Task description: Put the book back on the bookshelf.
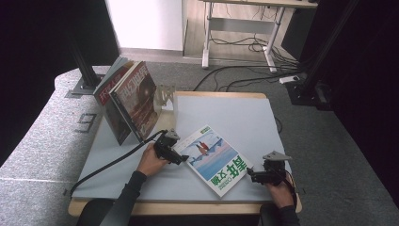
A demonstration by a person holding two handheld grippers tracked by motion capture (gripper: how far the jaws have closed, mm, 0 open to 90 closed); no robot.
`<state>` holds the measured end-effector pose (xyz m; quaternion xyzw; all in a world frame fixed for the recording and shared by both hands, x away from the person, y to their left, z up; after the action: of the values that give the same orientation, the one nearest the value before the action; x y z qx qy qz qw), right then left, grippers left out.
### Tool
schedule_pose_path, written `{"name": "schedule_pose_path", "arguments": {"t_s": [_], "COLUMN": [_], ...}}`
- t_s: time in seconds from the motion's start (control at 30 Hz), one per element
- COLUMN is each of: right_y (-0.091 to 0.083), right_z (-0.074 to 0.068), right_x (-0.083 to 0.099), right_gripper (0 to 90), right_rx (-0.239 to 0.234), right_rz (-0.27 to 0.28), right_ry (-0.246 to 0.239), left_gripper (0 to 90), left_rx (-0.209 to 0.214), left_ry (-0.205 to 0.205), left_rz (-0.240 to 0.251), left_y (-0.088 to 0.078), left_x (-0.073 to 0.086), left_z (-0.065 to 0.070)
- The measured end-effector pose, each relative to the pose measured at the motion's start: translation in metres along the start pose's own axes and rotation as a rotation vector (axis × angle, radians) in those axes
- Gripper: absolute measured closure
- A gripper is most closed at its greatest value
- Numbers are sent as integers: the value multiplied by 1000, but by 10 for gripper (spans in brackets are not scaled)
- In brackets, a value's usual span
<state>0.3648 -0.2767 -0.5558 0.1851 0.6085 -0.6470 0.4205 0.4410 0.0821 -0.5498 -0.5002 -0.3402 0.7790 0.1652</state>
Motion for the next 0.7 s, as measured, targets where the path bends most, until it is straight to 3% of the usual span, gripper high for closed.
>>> {"name": "schedule_pose_path", "arguments": {"t_s": [0.2,0.23,0.43,0.7], "right_y": [0,0,3,5], "right_z": [-4,-4,-2,0], "right_x": [5,5,6,5], "right_gripper": [19,11,0,0], "right_rx": [-7,-7,-10,-8], "right_rz": [-12,-12,-15,-20], "right_ry": [-8,-7,1,9], "left_gripper": [60,70,72,72], "left_rx": [44,75,76,41], "left_ry": [-15,-27,-44,-66], "left_rz": [2,5,0,2], "left_y": [5,7,7,6], "left_x": [0,0,1,3], "left_z": [-1,0,1,9]}}
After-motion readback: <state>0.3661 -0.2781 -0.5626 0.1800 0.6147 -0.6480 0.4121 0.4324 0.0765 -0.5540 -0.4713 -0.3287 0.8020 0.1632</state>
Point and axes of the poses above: each handheld gripper's, and its own axes: y roughly forward along the jaws, x roughly out of its underside, z roughly to its right, the point moved 5 cm from there along y, roughly forward along the jaws, and after that the axes turned 15 degrees about x, right-handed, at the moved point
